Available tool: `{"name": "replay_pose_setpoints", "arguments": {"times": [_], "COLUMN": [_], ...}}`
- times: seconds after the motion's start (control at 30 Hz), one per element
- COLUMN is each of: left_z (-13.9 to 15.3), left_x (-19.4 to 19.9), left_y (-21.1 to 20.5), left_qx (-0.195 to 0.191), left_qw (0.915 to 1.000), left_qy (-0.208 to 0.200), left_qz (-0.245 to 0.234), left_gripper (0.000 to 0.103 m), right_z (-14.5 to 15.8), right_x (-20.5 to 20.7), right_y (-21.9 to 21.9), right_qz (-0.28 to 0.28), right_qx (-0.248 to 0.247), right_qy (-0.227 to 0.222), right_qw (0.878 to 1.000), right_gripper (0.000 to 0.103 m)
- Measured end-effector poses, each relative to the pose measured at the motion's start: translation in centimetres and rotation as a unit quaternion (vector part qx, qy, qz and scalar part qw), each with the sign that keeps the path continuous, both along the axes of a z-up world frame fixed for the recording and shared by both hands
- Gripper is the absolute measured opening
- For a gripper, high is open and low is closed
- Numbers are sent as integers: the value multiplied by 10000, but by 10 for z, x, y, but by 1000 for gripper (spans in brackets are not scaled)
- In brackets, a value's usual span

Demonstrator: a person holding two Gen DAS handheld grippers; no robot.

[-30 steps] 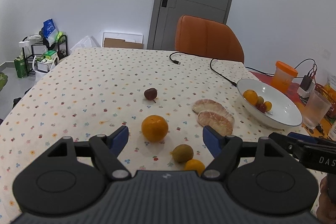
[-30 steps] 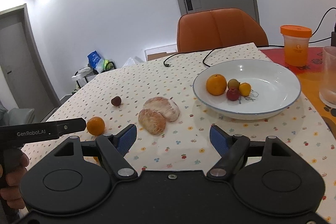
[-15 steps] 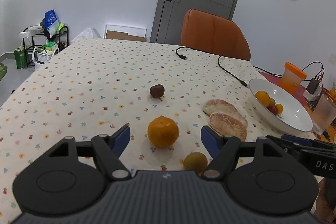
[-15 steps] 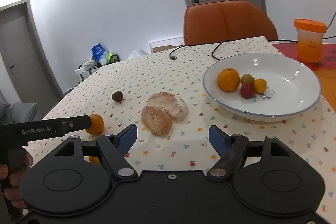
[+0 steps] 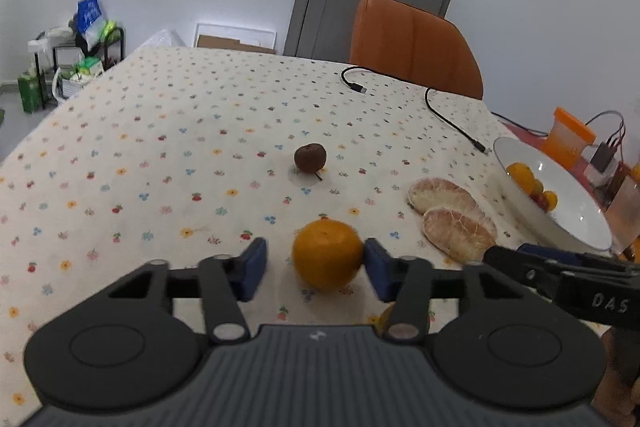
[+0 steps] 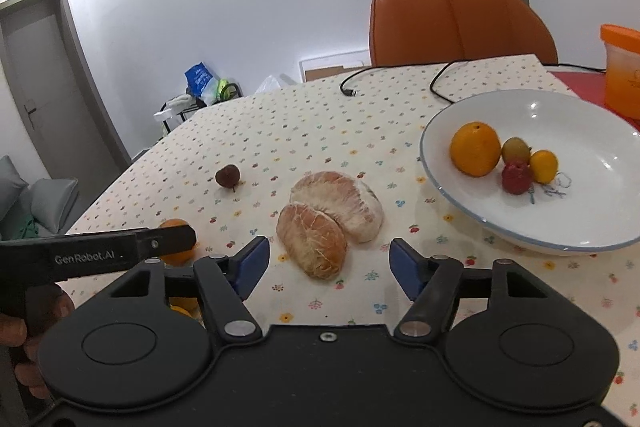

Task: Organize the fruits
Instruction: 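Move left tool to another large orange while right tool approaches a pomelo segment, then close left tool on the large orange while right tool grasps the pomelo segment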

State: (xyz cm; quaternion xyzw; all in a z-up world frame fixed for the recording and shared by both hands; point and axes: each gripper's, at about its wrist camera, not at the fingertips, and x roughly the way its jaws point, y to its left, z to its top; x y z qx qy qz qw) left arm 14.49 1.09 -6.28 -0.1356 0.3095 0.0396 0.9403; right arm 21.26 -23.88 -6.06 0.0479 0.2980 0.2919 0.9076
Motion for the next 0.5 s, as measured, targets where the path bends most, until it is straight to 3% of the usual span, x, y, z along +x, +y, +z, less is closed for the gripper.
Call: {"name": "replay_pose_setpoints", "arguments": {"times": [0.03, 0.5], "left_z": [1, 3], "left_x": [0, -13], "left_y": [1, 20], "left_qx": [15, 30], "left_qw": [10000, 9992], "left_qy": [-3, -8], "left_qz": [4, 398], "left_gripper": [36, 36], "right_z": [-1, -4], "right_x": [1, 7], "right_y": [2, 23], "right_qz": [13, 366], "right_qx": [-10, -79], "right_qy": [25, 125], "right_qw": [10000, 9992], "right_gripper": [65, 58]}}
